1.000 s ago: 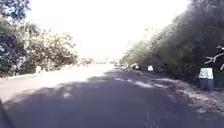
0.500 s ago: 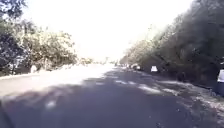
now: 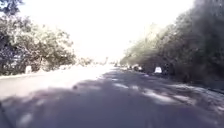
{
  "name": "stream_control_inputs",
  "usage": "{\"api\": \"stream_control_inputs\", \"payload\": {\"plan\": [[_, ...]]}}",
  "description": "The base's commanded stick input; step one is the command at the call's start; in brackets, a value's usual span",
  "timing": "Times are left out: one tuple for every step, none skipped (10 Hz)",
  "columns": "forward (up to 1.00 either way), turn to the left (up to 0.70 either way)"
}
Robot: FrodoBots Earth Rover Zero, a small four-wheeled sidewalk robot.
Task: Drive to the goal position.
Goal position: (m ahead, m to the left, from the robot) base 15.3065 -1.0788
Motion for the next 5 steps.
{"api": "stream_control_inputs", "payload": {"plan": [[1.00, 0.27], [1.00, 0.27], [1.00, 0.00], [1.00, 0.00], [1.00, 0.00]]}}
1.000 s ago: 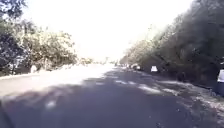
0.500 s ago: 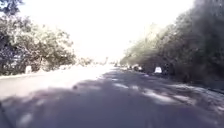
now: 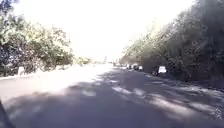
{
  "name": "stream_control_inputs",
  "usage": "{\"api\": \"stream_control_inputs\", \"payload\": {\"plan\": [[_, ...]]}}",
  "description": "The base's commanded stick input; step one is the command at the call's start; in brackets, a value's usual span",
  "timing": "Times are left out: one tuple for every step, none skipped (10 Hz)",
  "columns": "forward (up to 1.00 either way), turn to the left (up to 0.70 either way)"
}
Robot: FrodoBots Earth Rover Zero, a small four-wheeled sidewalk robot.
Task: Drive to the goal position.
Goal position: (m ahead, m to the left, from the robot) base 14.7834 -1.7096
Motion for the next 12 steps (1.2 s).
{"api": "stream_control_inputs", "payload": {"plan": [[1.00, 0.00], [1.00, 0.00], [1.00, 0.00], [1.00, 0.00], [1.00, 0.00], [1.00, 0.00], [1.00, 0.00], [1.00, 0.00], [1.00, 0.00], [1.00, 0.00], [1.00, 0.00], [1.00, -0.03]]}}
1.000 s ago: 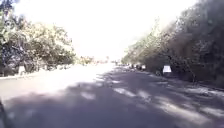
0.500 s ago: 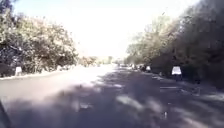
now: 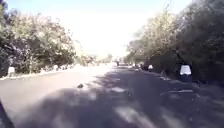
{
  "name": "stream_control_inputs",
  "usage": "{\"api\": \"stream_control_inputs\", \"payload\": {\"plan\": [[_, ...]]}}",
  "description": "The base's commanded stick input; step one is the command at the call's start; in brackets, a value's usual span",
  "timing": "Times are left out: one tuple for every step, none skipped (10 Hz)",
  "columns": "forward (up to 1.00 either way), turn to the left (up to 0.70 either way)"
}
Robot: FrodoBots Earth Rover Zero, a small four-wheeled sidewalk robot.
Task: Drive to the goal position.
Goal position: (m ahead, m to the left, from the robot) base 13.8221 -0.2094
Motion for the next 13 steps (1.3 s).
{"api": "stream_control_inputs", "payload": {"plan": [[1.00, -0.14], [1.00, -0.24], [1.00, -0.27], [1.00, -0.27], [1.00, -0.27], [1.00, -0.27], [1.00, -0.27], [1.00, -0.27], [1.00, -0.27], [1.00, -0.27], [1.00, -0.27], [1.00, -0.27], [1.00, -0.27]]}}
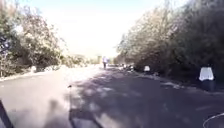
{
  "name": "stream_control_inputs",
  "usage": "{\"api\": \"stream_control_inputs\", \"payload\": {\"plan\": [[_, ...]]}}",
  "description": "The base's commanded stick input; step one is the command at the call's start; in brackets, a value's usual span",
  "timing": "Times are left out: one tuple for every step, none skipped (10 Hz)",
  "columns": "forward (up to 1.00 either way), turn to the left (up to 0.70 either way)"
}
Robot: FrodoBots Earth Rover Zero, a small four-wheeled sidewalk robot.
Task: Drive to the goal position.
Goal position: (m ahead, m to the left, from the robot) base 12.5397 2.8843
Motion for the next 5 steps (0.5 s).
{"api": "stream_control_inputs", "payload": {"plan": [[1.00, -0.27], [1.00, 0.00], [1.00, 0.00], [1.00, 0.00], [1.00, 0.00]]}}
